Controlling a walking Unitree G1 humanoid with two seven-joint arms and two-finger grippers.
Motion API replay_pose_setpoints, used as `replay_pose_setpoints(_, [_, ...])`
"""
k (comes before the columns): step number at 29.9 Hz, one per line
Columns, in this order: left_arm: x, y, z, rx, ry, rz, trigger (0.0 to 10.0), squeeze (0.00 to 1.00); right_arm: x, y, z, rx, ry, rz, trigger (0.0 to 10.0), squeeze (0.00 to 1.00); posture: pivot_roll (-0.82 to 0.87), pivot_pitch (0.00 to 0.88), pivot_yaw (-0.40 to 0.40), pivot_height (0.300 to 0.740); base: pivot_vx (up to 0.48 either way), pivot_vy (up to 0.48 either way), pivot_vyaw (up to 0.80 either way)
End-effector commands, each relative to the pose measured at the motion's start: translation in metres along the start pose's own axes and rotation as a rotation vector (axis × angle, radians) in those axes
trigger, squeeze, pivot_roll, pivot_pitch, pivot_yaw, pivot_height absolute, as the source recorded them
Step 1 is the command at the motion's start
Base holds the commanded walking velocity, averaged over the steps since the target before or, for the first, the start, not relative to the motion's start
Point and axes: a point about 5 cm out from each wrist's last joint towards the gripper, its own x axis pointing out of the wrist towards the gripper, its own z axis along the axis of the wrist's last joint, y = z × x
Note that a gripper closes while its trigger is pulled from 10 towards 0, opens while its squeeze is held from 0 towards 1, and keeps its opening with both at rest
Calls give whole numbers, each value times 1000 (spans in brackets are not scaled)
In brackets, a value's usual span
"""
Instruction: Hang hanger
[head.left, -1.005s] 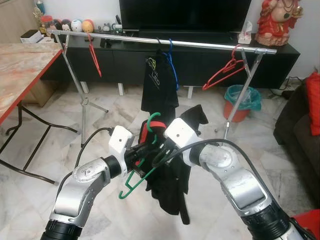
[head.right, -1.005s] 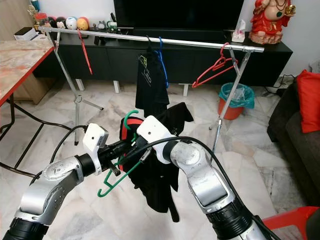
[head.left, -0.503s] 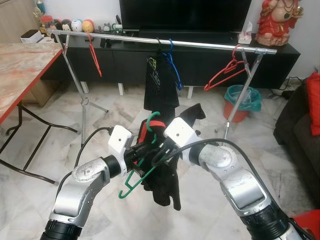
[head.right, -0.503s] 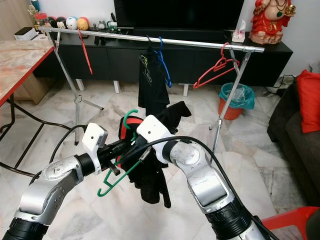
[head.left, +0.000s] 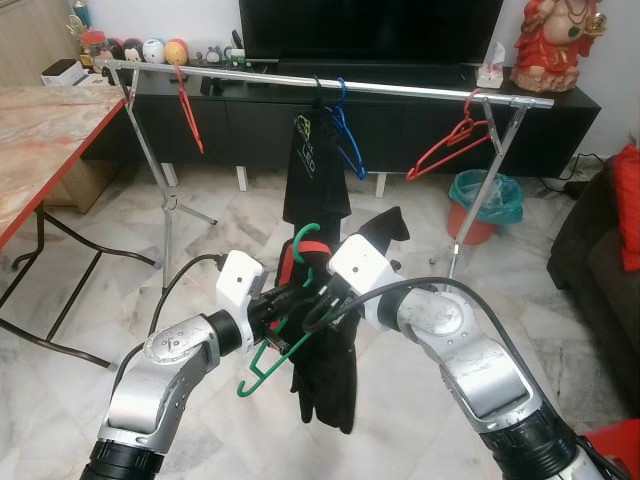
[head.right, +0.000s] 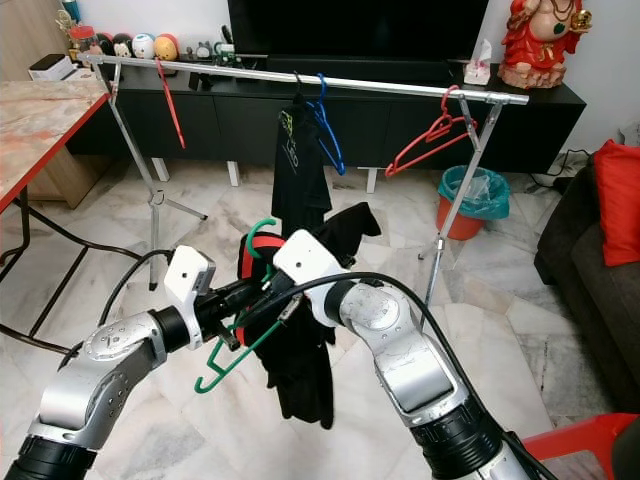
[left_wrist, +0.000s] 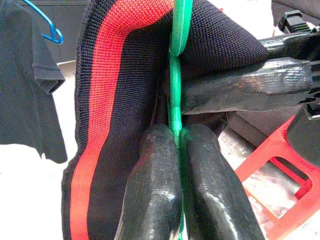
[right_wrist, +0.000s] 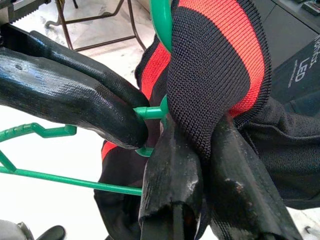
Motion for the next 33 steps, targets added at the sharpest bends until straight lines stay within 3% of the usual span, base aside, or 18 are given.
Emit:
replay_pose_setpoints(1, [3, -7, 8, 22, -29, -47, 10000, 0, 0, 1, 5, 4, -33, 7, 10000, 0, 14, 0, -20, 740, 0, 0, 0])
replay_pose_setpoints(33, [3, -10, 6, 21, -22, -68, 10000, 0, -1, 2, 3, 6, -34, 1, 10000, 0, 1, 0, -12, 740, 0, 0, 0])
